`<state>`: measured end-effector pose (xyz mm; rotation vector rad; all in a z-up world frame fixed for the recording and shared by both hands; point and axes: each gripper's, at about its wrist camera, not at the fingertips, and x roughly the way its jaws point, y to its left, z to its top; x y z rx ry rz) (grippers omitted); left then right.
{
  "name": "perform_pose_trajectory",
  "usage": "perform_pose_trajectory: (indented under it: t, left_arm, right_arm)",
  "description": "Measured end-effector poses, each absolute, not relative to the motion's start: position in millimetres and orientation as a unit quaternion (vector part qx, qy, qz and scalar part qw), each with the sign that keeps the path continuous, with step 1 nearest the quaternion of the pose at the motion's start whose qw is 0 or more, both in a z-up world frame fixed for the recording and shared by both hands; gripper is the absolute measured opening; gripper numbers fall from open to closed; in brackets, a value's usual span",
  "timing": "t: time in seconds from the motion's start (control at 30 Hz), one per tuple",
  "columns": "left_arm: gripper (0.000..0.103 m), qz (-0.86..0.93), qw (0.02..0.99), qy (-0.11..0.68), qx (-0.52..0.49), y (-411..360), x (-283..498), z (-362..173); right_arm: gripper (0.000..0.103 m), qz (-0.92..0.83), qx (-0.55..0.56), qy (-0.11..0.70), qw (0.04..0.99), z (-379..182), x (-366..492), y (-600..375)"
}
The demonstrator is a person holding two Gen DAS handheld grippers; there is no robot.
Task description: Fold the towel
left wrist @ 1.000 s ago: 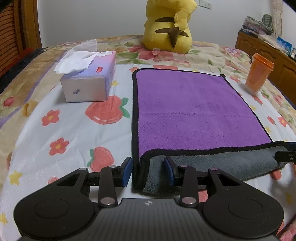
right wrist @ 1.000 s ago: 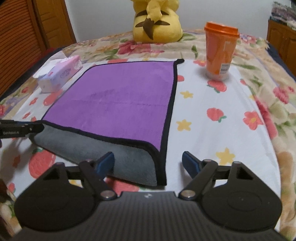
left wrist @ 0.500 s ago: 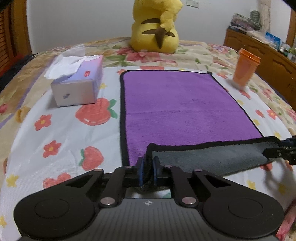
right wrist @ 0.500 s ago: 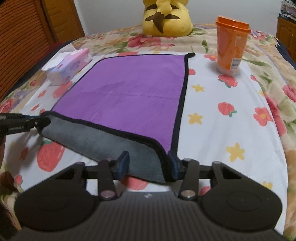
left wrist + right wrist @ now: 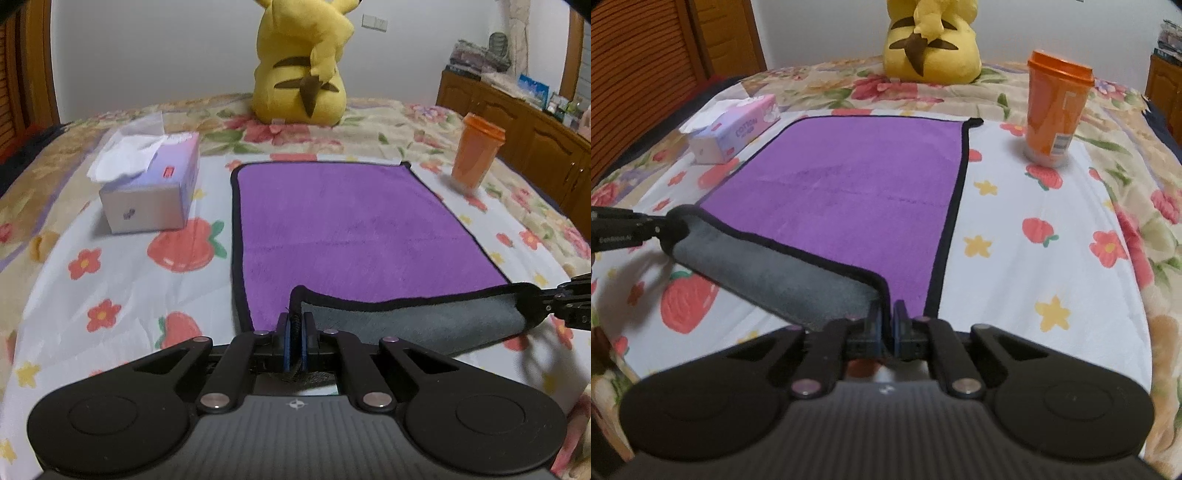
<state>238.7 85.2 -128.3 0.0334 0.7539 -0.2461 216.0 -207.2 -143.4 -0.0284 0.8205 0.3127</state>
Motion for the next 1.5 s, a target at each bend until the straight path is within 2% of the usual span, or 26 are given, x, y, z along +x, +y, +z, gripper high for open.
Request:
perform_pose_trajectory:
  t: [1.5]
  left_arm:
    - [0.008,-0.099,0.959,0.264,0.019,66.7,251.6,-77.2]
  right_arm:
    - [0.005,0.166,-0.051,0.305,0.936,-97.0,254.5,-206.1]
